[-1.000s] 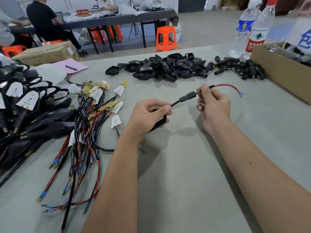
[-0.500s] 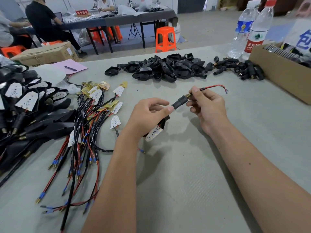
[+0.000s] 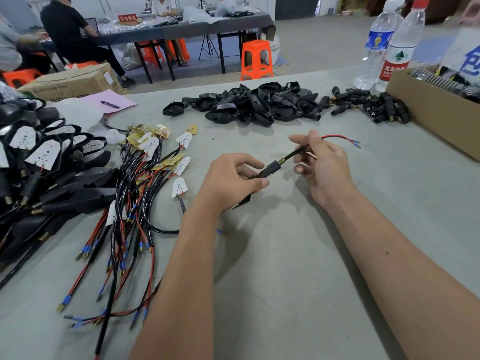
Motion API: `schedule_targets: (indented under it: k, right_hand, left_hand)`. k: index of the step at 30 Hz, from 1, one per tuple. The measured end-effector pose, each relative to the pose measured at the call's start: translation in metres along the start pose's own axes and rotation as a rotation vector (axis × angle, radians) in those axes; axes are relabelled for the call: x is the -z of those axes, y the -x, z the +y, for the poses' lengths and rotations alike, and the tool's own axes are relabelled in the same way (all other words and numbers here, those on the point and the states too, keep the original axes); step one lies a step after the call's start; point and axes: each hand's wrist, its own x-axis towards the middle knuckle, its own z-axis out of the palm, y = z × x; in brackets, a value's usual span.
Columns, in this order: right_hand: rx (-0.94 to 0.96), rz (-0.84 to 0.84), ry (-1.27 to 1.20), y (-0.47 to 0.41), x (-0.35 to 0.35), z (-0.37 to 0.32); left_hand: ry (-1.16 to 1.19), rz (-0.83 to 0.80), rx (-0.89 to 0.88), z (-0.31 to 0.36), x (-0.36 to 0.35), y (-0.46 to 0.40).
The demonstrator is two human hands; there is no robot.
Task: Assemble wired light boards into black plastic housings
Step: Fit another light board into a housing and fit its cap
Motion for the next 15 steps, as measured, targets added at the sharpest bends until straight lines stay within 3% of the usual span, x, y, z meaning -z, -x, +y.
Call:
schedule_targets:
  k: [8,15]
  right_hand:
    - [-0.004,0.175,-0.122,-0.0009,0.0023,-0.0036]
    - [0.000,0.150,-0.127,-0.0001,0.0012,-0.0055]
  left_hand:
    - [-0.094,0.014,0.007,0.0001,0.0043,0.0017]
    - [-0.140,0.034,-0.015,0.0049,-0.0021,0.0022]
